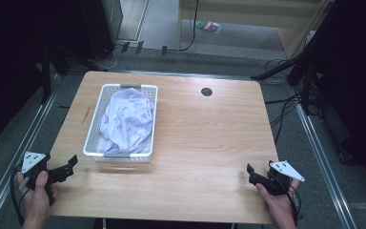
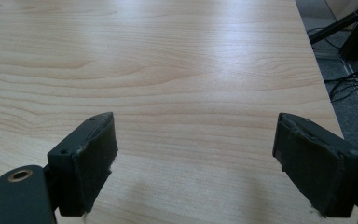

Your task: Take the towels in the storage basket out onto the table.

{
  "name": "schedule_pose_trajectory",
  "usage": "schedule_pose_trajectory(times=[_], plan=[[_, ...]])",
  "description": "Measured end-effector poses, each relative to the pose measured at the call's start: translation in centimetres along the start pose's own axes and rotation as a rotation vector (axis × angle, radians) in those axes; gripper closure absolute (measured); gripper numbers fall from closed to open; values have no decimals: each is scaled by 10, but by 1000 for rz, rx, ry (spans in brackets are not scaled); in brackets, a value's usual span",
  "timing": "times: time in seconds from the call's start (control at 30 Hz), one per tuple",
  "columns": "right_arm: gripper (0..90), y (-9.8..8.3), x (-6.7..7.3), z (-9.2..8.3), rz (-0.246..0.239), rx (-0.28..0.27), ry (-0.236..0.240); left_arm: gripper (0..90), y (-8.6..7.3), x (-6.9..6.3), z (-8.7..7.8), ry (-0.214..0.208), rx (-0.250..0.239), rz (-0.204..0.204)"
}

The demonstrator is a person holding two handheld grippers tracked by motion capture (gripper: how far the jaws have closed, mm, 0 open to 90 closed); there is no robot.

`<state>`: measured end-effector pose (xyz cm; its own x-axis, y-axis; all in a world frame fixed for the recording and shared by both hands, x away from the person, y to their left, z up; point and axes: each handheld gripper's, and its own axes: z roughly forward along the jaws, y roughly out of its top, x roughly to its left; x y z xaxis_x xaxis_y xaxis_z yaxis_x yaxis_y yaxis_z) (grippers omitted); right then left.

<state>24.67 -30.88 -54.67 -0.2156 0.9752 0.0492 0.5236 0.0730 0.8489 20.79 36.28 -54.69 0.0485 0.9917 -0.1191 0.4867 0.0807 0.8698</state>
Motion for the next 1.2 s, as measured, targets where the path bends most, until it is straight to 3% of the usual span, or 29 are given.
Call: schedule_pose_trajectory(times=[0.1, 0.2, 0.27, 0.33, 0.6, 0.67, 0.87, 0.97, 1.13, 1.17, 1.2], plan=[[136, 0, 0, 0, -3, -2, 4, 14, 1, -1, -2, 0, -16, 6], [136, 0, -1, 0, -3, -2, 5, 15, 3, 0, -3, 1, -41, -14], [136, 0, -1, -1, -4, -2, 5, 15, 4, 0, -5, -23, -86, -20], [136, 0, -1, 0, -5, -2, 6, 15, 6, -2, -6, -15, -102, -19], [136, 0, 0, 0, -4, 1, 4, 15, 17, -7, -17, -76, -98, -9], [136, 0, 0, 0, -5, -1, 3, 15, 27, -12, -24, -109, -98, 13], [136, 0, 0, 0, -3, 1, -1, 14, 44, -26, -29, -136, -66, 60], [136, 0, 0, 0, -6, 1, -2, 0, 56, -36, -28, -159, -25, 86], [135, 0, 1, 0, -10, 1, -1, 0, 73, -48, -25, -158, 16, 103], [134, 0, 1, -1, -13, 1, -3, 0, 83, -54, -23, -179, 38, 106], [134, 0, 1, -1, -13, 1, -3, 0, 83, -54, -23, -179, 38, 106]])
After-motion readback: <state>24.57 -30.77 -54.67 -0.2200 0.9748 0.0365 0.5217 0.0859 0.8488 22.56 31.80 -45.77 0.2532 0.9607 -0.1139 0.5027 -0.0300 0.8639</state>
